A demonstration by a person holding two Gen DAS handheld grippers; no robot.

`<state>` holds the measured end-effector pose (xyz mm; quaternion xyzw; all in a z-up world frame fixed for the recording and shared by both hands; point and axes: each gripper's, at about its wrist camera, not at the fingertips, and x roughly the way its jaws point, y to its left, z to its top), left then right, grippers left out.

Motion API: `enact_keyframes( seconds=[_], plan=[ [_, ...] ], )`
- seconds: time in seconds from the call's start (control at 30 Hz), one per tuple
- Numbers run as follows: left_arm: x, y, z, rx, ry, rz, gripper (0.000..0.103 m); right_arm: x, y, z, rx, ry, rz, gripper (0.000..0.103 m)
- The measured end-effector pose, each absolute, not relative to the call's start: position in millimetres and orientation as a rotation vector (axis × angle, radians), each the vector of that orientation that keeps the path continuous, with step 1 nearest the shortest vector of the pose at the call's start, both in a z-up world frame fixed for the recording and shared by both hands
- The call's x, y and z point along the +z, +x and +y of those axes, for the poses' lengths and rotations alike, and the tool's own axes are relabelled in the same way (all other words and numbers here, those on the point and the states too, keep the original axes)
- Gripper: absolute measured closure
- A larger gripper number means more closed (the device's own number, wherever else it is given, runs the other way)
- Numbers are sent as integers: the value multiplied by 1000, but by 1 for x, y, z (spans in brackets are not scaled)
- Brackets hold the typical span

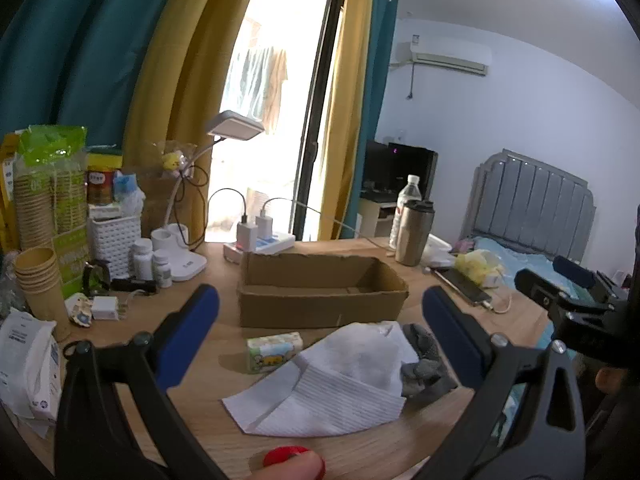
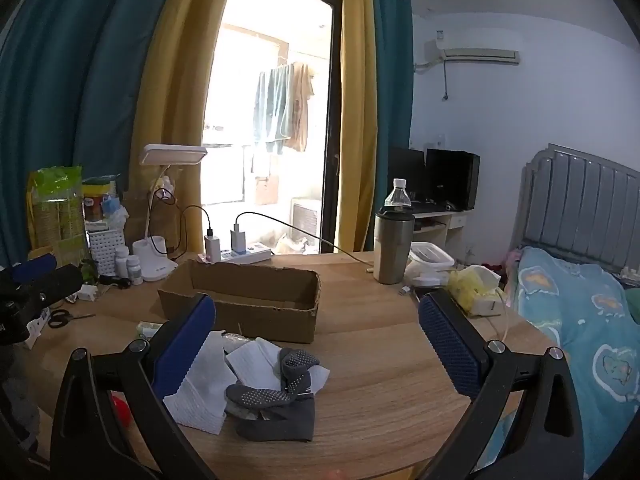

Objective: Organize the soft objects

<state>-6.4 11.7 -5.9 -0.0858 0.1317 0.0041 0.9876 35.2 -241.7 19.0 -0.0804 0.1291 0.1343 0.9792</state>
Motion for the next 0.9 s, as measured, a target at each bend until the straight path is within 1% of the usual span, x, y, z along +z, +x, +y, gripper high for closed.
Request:
enact_keyframes(
  seconds=[0.9],
  plan=[
    [-4,-12,11,17,-179,267,0,22,33,-244,287,-152,259,0]
  ],
)
